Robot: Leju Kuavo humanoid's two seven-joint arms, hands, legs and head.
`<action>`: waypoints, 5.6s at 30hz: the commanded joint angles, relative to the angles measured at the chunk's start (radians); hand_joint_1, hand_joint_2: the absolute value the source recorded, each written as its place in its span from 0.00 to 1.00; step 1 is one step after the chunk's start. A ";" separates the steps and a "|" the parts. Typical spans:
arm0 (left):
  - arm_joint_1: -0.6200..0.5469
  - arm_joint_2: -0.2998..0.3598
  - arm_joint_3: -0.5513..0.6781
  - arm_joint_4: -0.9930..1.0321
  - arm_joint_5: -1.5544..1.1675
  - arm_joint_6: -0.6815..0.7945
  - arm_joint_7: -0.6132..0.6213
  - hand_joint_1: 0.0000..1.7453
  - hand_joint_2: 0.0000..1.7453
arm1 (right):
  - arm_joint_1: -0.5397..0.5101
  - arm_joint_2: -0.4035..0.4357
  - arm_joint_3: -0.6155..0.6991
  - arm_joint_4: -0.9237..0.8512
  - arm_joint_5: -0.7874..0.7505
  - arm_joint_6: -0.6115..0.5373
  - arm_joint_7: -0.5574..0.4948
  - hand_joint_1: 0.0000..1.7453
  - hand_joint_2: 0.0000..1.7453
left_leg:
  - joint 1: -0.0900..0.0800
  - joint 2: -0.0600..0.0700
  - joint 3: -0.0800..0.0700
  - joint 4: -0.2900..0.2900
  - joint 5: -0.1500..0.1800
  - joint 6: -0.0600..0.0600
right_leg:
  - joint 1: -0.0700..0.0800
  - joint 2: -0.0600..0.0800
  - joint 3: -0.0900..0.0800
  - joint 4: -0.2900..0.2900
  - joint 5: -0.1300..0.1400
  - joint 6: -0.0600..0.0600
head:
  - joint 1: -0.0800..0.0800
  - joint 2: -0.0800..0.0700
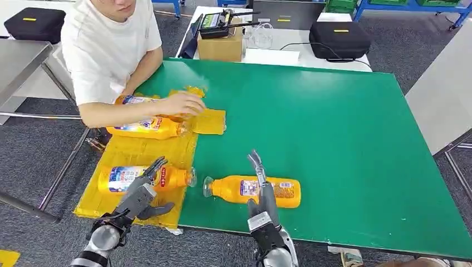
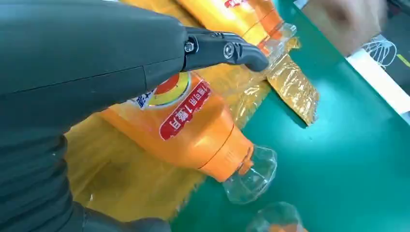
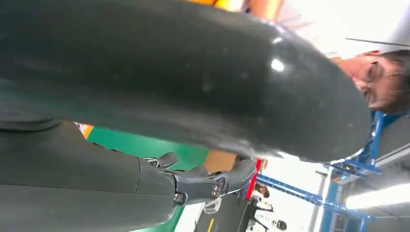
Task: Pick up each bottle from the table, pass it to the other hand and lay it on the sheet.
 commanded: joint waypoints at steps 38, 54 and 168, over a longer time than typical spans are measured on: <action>0.158 -0.226 -0.021 -0.488 0.182 0.322 -0.154 0.00 1.00 | 0.105 -0.433 -0.067 -0.127 0.805 0.075 0.614 0.00 1.00 | -0.001 -0.002 -0.008 0.000 -0.001 0.003 | 0.000 -0.001 -0.007 -0.004 0.000 -0.003 | 0.000 0.000; 0.176 -0.190 -0.127 -0.491 0.111 0.298 -0.194 0.00 1.00 | -0.065 -0.376 -0.102 0.088 0.908 0.081 0.614 0.00 1.00 | -0.001 0.001 -0.007 0.000 0.000 0.003 | 0.000 0.001 -0.007 -0.004 0.001 -0.003 | 0.000 0.000; 0.015 -0.248 -0.355 -0.336 0.628 -0.041 -0.162 0.00 1.00 | -0.277 -0.091 0.206 0.126 0.087 0.265 0.087 1.00 1.00 | 0.001 0.004 -0.002 -0.002 -0.004 0.007 | 0.003 0.005 -0.001 -0.010 0.001 -0.003 | 0.000 0.000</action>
